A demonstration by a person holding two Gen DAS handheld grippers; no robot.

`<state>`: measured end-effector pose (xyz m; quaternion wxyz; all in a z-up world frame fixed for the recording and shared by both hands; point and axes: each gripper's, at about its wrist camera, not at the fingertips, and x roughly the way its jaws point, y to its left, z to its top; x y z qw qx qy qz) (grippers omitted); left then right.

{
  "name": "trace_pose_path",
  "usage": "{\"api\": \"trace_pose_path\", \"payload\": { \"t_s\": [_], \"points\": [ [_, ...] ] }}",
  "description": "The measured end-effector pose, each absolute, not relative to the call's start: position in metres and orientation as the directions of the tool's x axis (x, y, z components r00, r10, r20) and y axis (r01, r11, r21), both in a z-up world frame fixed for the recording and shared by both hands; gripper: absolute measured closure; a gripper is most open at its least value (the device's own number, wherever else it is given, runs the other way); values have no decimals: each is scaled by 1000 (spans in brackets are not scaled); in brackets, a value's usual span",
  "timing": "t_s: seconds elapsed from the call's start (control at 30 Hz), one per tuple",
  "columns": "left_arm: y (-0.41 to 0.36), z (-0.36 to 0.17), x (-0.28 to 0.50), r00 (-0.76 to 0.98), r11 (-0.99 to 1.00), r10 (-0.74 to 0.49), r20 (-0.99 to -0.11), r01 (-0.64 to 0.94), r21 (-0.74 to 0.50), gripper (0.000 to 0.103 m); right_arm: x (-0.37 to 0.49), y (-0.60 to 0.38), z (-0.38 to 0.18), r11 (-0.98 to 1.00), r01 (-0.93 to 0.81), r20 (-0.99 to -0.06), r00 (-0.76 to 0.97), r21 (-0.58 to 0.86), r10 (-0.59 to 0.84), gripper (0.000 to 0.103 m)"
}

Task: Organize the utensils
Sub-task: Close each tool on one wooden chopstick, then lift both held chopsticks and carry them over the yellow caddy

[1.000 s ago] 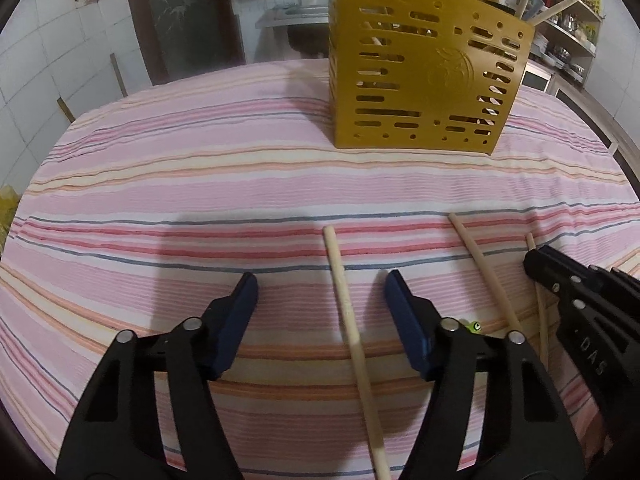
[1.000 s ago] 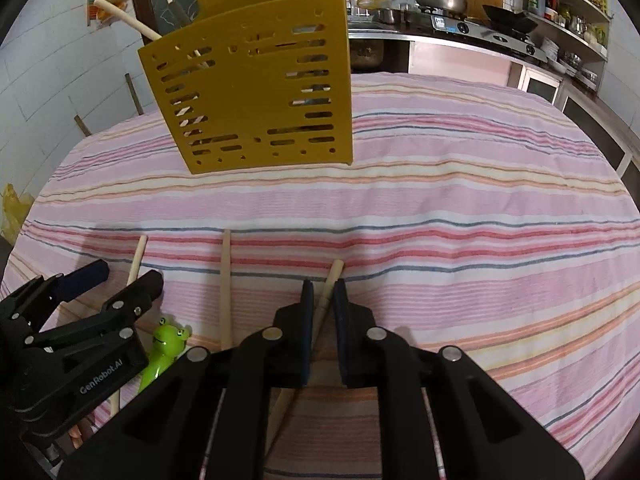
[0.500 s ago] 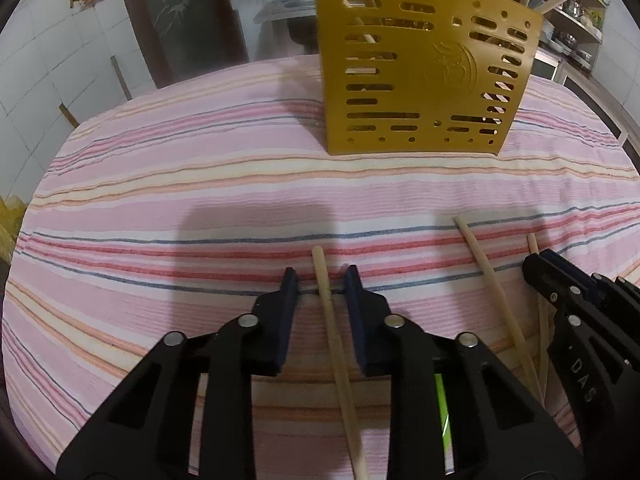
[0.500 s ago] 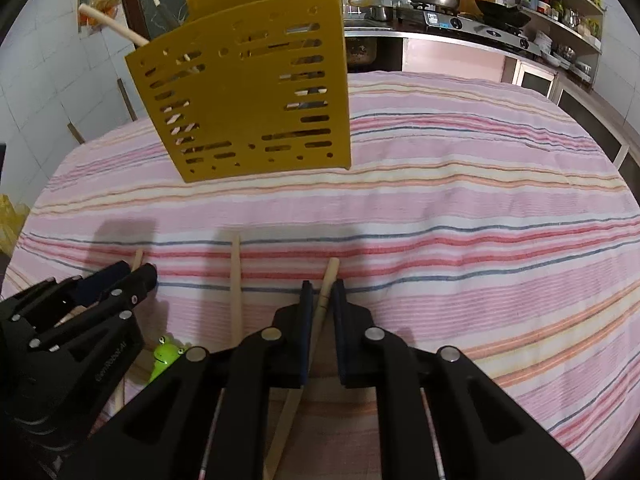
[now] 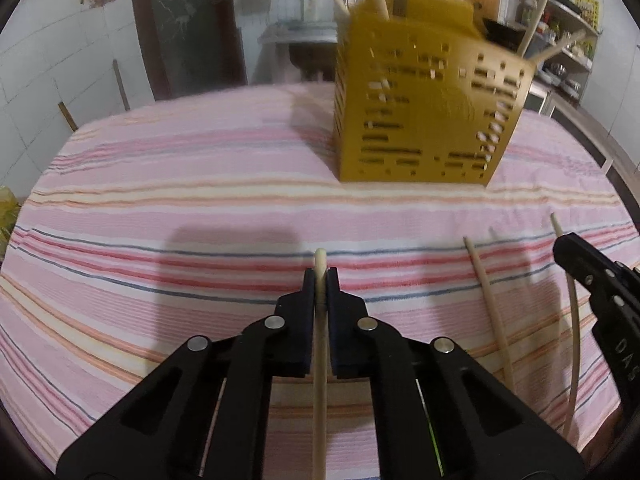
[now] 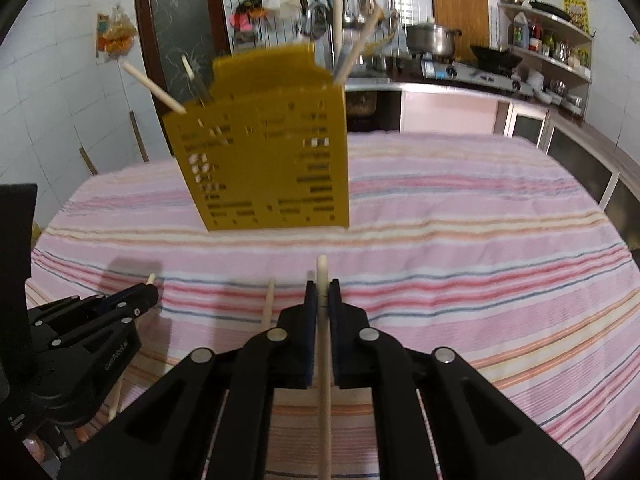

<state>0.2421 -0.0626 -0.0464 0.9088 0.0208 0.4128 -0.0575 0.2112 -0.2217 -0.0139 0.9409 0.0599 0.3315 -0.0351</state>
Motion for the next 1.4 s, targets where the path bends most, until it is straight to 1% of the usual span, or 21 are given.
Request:
{"api": "trace_pose_path", "payload": {
  "t_s": [0.4,0.5,0.7,0.8,1.17,1.4],
  "points": [
    [-47,6,209,820,995,-94,-565,93,-31,98,178,-228,24,993,91,-444,895,75,-49,97],
    [-39,16,201,840,995,-101,-533,87,-52,98,171,-229,30,993,88,-402,914,80,-49,97],
    [-31,32,187,882,995,-97,-462,80,-57,98,154,-228,44,994,78,-302,952,77,-52,97],
    [-30,37,181,896,995,-95,-435,77,-58,98,149,-230,48,994,79,-268,962,79,-55,97],
    [-23,50,167,927,995,-89,-365,68,-68,98,137,-230,51,993,70,-215,975,92,-49,97],
    [-20,53,164,933,995,-91,-348,70,-72,98,129,-229,54,993,65,-185,982,96,-46,97]
  ]
}}
